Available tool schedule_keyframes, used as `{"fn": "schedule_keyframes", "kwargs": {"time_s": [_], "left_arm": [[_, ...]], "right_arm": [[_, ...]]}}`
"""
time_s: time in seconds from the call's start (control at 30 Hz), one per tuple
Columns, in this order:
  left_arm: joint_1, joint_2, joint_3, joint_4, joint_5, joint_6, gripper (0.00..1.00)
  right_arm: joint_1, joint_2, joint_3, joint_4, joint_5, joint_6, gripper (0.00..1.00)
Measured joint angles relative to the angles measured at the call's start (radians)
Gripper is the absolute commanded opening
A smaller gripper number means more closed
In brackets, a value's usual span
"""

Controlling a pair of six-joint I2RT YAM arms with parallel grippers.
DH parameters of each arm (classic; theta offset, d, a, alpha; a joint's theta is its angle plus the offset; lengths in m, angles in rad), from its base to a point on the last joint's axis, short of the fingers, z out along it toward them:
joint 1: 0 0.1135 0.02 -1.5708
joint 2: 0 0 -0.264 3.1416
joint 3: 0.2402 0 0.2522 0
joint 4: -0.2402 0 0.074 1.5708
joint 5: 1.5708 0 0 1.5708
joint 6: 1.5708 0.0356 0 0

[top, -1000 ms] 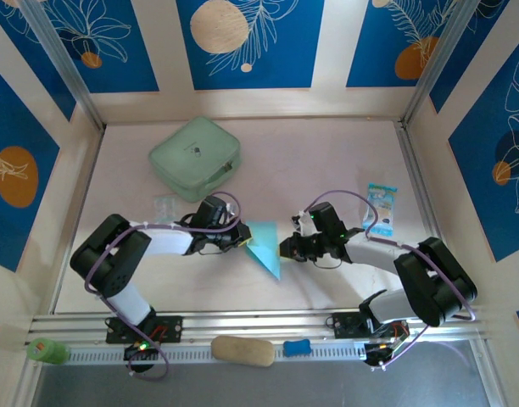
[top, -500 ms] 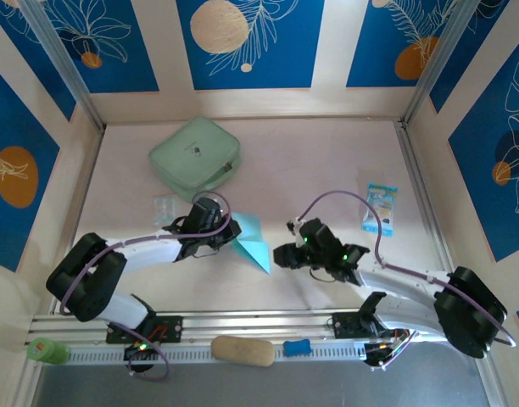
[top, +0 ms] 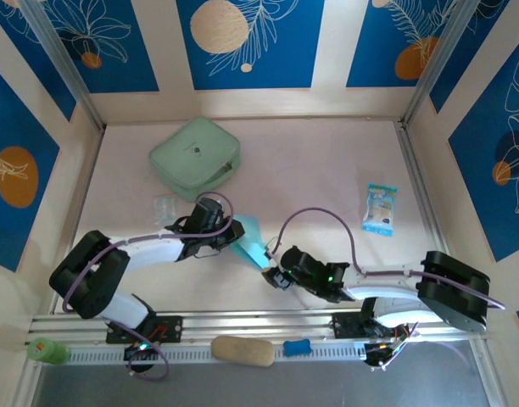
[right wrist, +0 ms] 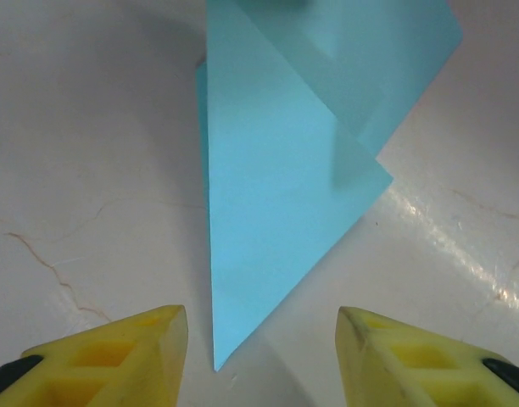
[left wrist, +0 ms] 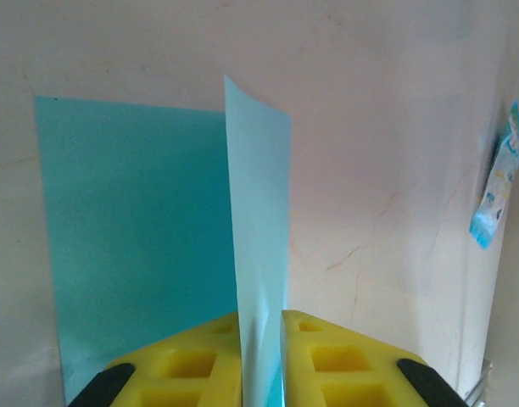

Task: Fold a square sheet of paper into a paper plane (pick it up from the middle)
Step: Perform the fourth fold on the wing at the bottom-center of the table.

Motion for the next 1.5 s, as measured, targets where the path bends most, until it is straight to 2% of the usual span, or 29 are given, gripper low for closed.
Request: {"fn": "schedule_keyframes", "kwargs": {"time_s": [0.3, 0.63, 0.7, 0.93, 1.17, 1.37, 1.5], "left_arm": [[0.000, 0.000, 0.000, 0.000, 0.017, 0.000, 0.16], [0.000, 0.000, 0.002, 0.000, 0.033, 0.000, 0.16], [0.000, 0.000, 0.003, 0.000, 0.033, 0.000, 0.16], [0.000, -0.005, 0.015, -0.012, 0.032, 0.007, 0.19], [0.000, -0.011, 0.028, -0.020, 0.032, 0.020, 0.22], [0.000, -0.011, 0.029, -0.030, 0.032, 0.024, 0.16], [0.000, -0.011, 0.032, -0.041, 0.032, 0.024, 0.08]], "right_arm": [[0.055, 0.153, 0.059, 0.090, 0.115, -0.097, 0.45], [0.056, 0.274, 0.105, 0.121, 0.150, -0.115, 0.40], [0.056, 0.292, 0.111, 0.125, 0.153, -0.114, 0.33], [0.051, 0.291, 0.111, 0.133, 0.164, -0.100, 0.19], [0.035, 0.255, 0.109, 0.123, 0.148, -0.092, 0.17], [0.014, 0.234, 0.107, 0.104, 0.112, -0.071, 0.19], [-0.001, 0.234, 0.107, 0.100, 0.103, -0.051, 0.20]]}}
